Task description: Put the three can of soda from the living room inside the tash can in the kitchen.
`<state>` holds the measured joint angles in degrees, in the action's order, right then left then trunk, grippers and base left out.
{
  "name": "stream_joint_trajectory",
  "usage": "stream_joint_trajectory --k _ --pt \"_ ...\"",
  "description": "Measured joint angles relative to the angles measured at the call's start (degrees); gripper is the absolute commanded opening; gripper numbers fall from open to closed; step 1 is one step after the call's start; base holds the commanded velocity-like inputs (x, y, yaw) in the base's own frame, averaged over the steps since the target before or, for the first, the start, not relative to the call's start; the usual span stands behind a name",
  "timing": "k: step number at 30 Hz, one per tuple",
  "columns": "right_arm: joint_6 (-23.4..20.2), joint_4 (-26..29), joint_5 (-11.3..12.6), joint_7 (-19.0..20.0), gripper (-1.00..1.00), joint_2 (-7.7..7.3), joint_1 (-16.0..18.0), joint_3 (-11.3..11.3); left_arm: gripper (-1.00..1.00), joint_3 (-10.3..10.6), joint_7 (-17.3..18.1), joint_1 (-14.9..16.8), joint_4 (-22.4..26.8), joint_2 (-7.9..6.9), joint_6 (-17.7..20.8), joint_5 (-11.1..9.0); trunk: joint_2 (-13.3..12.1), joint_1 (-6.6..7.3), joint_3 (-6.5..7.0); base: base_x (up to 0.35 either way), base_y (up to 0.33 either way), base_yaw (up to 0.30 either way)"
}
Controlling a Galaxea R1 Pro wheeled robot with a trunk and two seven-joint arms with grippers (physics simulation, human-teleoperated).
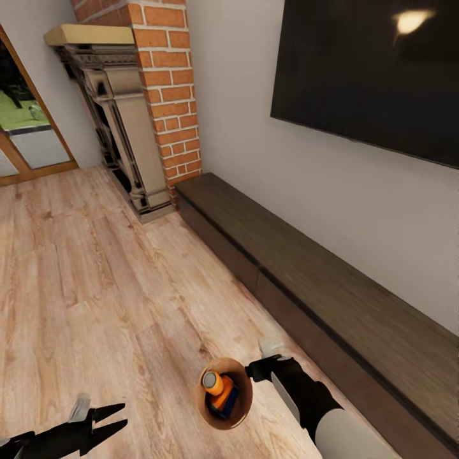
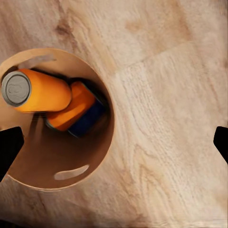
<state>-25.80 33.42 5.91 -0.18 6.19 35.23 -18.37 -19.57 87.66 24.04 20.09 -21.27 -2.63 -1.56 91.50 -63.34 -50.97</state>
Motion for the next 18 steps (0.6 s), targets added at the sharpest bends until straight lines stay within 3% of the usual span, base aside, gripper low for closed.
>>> stream_joint_trajectory --k 7,11,18 --pt "8.4 -14.3 0.0 0.0 1.00 -0.14 0.0 0.0 1.00 0.0 0.0 0.0 -6.6 -0.08 -4.6 1.6 0.0 0.00 0.66 0.000 0.000 0.000" --pt "11.1 -18.5 0.0 0.0 1.00 -0.21 -0.1 0.0 1.00 0.0 0.0 0.0 -9.7 -0.09 -5.4 1.7 -0.8 0.43 1.40 0.000 0.000 0.000" --pt "11.7 -21.1 0.2 0.2 1.00 -0.32 -0.7 0.0 1.00 0.0 -0.1 0.0 -11.9 -0.09 -5.6 1.8 -3.6 1.97 3.31 0.000 0.000 0.000"
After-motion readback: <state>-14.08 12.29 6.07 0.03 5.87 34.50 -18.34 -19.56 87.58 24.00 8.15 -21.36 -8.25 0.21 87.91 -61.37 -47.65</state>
